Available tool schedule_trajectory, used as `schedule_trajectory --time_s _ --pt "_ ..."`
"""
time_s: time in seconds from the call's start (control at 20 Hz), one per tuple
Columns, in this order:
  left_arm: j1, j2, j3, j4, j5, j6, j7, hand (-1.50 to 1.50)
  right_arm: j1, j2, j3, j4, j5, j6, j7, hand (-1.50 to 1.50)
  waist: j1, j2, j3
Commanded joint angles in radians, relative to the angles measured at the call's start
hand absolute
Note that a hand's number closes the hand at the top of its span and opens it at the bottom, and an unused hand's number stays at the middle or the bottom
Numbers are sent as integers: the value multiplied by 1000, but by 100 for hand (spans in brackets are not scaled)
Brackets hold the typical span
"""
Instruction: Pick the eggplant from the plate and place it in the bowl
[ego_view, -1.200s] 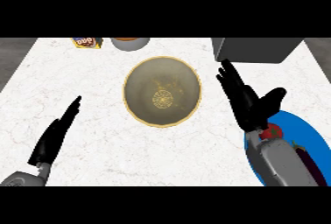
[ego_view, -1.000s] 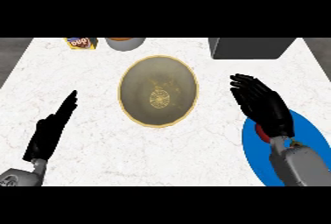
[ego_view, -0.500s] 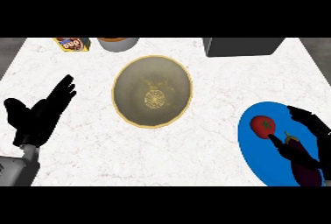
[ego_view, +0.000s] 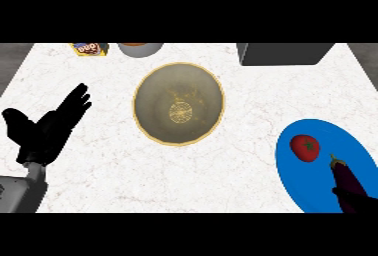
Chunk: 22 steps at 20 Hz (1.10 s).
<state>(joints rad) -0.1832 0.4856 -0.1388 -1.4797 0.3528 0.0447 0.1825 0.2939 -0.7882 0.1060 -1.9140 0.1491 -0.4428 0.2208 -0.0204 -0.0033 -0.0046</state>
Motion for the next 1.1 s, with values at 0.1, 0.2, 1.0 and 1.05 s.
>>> schedule_trajectory --time_s 0.1,0.2,1.0,1.05 --pt "-48 -4 9 27 -2 -12 19 0 -29 -210 -6 -150 43 192 411 -150 17 6 -1" --pt "-36 -7 -3 9 -7 -18 23 0 -72 -259 1 -168 15 277 516 -150 32 7 0" --pt "-67 -37 29 43 -49 -41 21 0 -558 -208 233 -33 -167 672 1012 -150 48 7 3" --pt "-46 -1 62 15 -8 -81 32 0 -535 -215 249 -75 -155 662 1045 -150 44 4 3"
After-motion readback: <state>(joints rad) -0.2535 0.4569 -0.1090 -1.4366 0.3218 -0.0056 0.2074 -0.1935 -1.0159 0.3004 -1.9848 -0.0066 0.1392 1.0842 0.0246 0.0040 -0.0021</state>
